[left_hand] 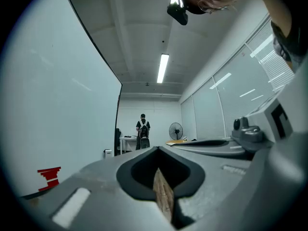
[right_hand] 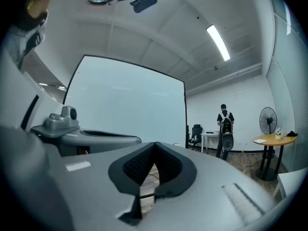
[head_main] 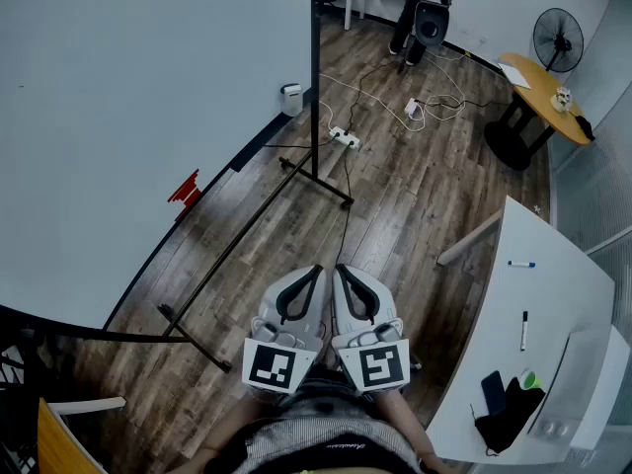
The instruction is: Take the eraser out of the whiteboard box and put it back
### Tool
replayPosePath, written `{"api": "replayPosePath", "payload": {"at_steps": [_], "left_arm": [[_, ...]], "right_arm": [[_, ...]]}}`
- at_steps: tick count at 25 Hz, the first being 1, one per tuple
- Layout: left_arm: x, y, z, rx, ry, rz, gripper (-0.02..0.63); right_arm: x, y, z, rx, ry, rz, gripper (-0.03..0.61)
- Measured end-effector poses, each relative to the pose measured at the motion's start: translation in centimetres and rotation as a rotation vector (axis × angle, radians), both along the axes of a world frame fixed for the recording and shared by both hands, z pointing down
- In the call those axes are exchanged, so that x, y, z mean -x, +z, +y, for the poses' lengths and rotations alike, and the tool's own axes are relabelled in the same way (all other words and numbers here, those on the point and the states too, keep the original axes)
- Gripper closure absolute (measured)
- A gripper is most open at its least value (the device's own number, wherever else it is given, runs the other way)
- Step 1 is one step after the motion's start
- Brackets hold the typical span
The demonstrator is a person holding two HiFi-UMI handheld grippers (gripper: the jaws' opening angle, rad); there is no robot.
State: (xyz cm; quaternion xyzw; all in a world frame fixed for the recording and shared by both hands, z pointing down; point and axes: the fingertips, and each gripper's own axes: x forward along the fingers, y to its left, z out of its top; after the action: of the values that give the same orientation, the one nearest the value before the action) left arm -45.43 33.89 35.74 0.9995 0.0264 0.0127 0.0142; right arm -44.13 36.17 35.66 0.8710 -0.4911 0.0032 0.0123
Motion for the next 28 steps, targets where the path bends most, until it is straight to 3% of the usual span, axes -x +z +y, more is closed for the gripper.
{"api": "replayPosePath", "payload": {"at_steps": [8, 20, 24, 28], "left_arm": [[0.0, 0.4, -2.4, 0.025, -0.006, -0.002, 0.612], [-1.1, 2.5, -6.8, 0.022, 0.029, -0.029, 0.612], [-3.6, 2.7, -7.9, 0.018, 0.033, -0.032, 0.612], [-8.9, 2.4, -9.1, 0.041, 0.011, -0.040, 0.612]], "right_arm": [[0.1, 0.2, -2.0, -0.035, -0.017, -0.020, 0.575], [-1.3, 1.6, -5.9, -0.047, 0.042, -0.041, 0.575], [-4.3, 2.0, -6.4, -0.049, 0.072, -0.053, 0.575], [-10.2, 1.4, -7.7, -0.044, 0.065, -0.046, 0.575]]}}
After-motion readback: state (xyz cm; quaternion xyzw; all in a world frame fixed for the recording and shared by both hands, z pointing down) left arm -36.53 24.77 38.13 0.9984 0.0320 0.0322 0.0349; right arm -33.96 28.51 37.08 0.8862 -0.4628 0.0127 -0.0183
